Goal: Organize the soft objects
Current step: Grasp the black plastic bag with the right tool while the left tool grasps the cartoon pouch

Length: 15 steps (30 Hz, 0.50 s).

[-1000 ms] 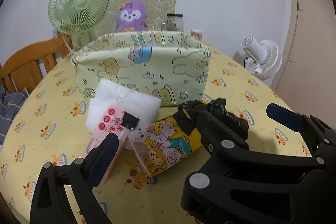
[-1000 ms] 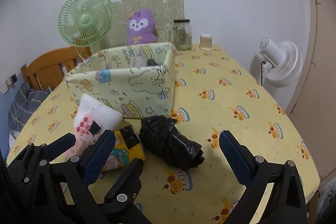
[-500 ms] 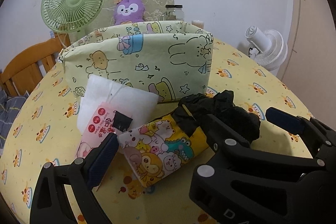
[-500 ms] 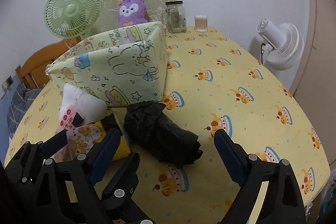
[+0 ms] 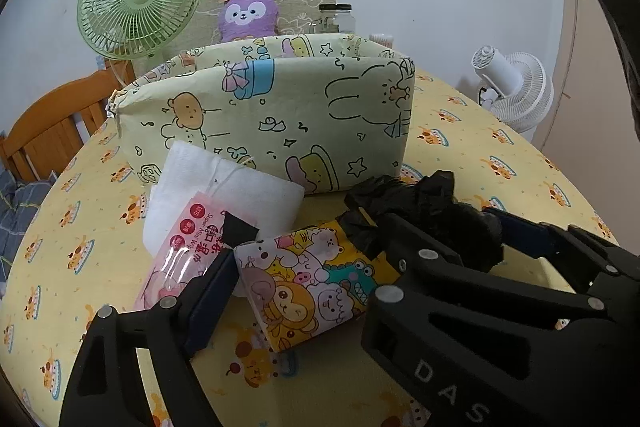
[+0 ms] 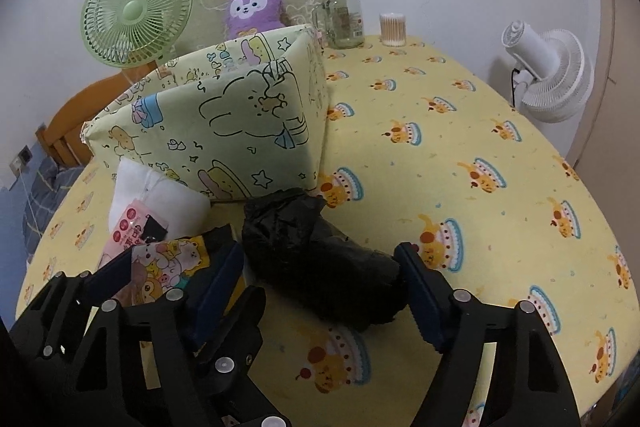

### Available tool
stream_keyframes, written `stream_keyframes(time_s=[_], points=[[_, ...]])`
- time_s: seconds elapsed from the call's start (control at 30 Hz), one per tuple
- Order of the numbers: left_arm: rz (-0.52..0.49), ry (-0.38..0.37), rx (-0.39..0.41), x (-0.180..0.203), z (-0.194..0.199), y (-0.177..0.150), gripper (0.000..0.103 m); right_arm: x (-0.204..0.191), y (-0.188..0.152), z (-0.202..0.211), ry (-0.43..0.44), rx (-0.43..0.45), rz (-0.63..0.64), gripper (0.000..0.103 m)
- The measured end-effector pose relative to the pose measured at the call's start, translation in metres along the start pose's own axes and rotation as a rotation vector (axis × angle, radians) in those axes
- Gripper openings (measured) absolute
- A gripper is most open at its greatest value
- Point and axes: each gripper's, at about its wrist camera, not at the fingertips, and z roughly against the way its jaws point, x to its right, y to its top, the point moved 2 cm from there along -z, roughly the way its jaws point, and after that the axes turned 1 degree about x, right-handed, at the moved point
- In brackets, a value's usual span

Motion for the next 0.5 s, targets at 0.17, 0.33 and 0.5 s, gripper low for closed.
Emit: stream_keyframes(time_s=[0.17,0.33,0.5], points=[[-0.008,0.016,-0.002,0.001,0.000,-0.001,0.088,0.001,-0.001,0.001,-0.019,0.006,-0.010,0.059],[-0.006,0.015,-0.004,0.001,0.001,-0.002,0.087,0.002,-0.002,0.003,-0.006,0.001,-0.006,0.051],[0.011,0.010,0.002,-0.002,0.005,-0.003,0.086,0.000,-0.006,0.013,0.007,0.027,-0.007,0.043]])
